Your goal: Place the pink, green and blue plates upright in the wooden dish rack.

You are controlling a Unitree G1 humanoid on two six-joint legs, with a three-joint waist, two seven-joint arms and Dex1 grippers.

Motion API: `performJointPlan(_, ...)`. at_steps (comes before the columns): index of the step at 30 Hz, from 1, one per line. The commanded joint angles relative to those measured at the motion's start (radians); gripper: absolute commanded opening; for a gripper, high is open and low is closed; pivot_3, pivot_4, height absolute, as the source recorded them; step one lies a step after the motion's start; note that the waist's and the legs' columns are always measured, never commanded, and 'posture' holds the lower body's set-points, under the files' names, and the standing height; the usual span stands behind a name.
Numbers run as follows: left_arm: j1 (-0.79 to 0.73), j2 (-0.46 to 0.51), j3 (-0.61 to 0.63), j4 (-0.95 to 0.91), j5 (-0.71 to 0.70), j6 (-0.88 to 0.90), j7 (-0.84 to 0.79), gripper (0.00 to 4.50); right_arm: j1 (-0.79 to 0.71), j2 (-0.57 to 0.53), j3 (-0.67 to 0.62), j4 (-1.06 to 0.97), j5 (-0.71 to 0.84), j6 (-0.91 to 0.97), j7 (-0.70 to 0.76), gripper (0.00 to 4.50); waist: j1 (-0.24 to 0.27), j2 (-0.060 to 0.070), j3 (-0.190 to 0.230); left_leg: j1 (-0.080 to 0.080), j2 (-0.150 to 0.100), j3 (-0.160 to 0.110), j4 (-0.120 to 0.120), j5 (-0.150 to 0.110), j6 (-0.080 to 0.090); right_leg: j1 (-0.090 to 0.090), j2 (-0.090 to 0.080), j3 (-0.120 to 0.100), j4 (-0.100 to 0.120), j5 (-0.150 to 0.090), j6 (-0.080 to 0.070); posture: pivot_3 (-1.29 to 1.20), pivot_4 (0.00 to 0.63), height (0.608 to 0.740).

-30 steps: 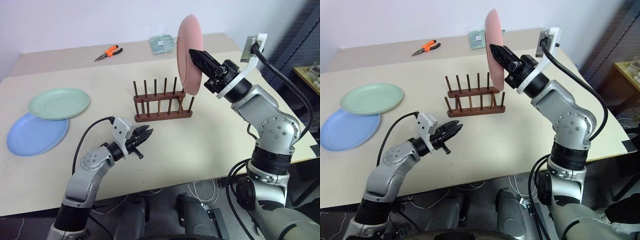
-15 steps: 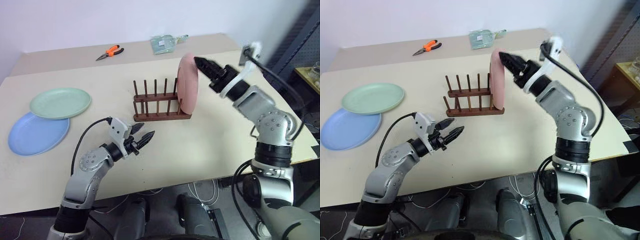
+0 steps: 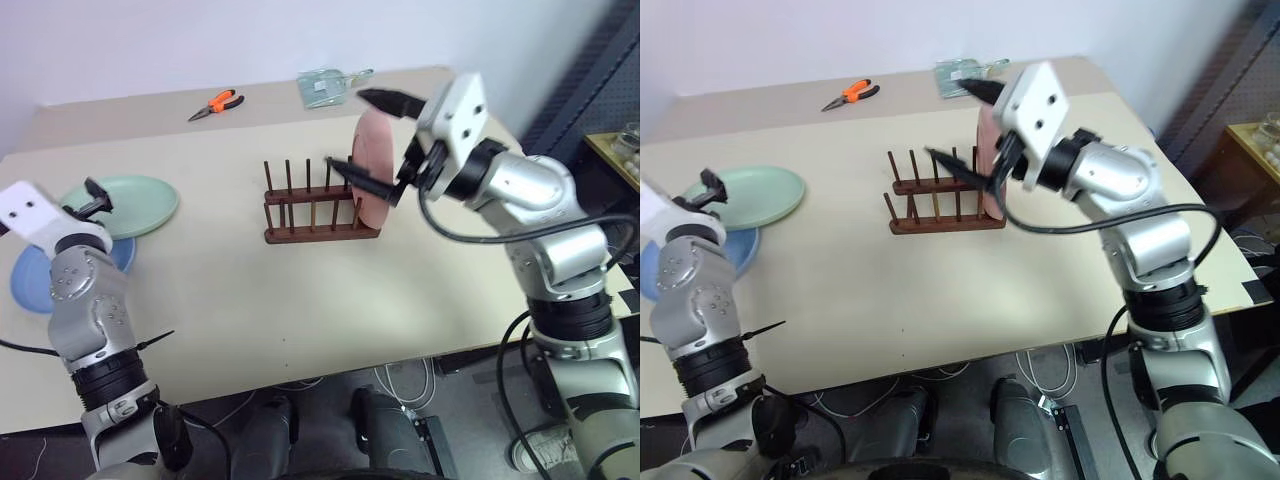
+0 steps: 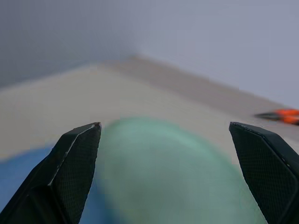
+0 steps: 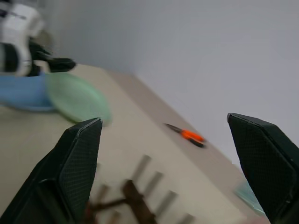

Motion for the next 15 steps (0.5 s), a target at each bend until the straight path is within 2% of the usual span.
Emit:
performJointPlan(1, -0.064, 0.002, 0.047, -0.009, -0.112, 0.102, 0.034, 4.5, 0.013, 0.03, 0.004, -0.05, -0.009, -0.016, 0.01, 4.48, 0.013, -0.003, 0.001, 0.0, 0.0, -0.001, 0.001, 0.0, 0.0, 0.0, 0.0, 0.0, 0.0, 0.0, 0.0, 0.0, 0.15, 0.739)
performJointPlan(5, -0.114, -0.012, 0.123, 0.029, -0.219, 0.161, 0.087, 4.5, 0.034, 0.046, 0.016, -0.052, -0.031, -0.022, 0.015, 4.48, 0.017, -0.004, 0.001, 0.0, -0.001, -0.001, 0.001, 0.0, -0.001, 0.0, 0.0, 0.0, -0.001, 0.0, 0.0, 0.0, 0.15, 0.739)
performJointPlan(8, -0.16, -0.016, 0.182, 0.121, -0.288, 0.167, 0.13, 3.18, 0.054, 0.058, 0.017, -0.069, -0.043, -0.02, 0.008, 4.5, 0.015, -0.004, 0.001, 0.0, 0.0, 0.0, 0.0, -0.001, -0.002, 0.0, 0.0, 0.0, 0.0, 0.0, 0.0, 0.0, 0.15, 0.739)
performJointPlan(13, -0.186, -0.011, 0.208, 0.183, -0.366, 0.176, 0.145, 0.59, 0.063, 0.058, -0.014, -0.074, -0.048, -0.005, -0.007, 4.5, 0.009, -0.005, 0.001, 0.001, -0.001, 0.0, 0.0, -0.001, -0.002, 0.0, 0.001, -0.001, 0.0, 0.0, -0.001, 0.0, 0.15, 0.739)
performJointPlan(15, -0.18, -0.005, 0.188, 0.183, -0.372, 0.173, 0.139, 0.59, 0.064, 0.055, -0.022, -0.076, -0.044, 0.004, -0.009, 4.5, 0.009, -0.005, 0.001, 0.001, 0.0, 0.0, 0.0, -0.001, -0.003, 0.0, 0.001, -0.001, 0.0, 0.0, -0.001, 0.0, 0.15, 0.739)
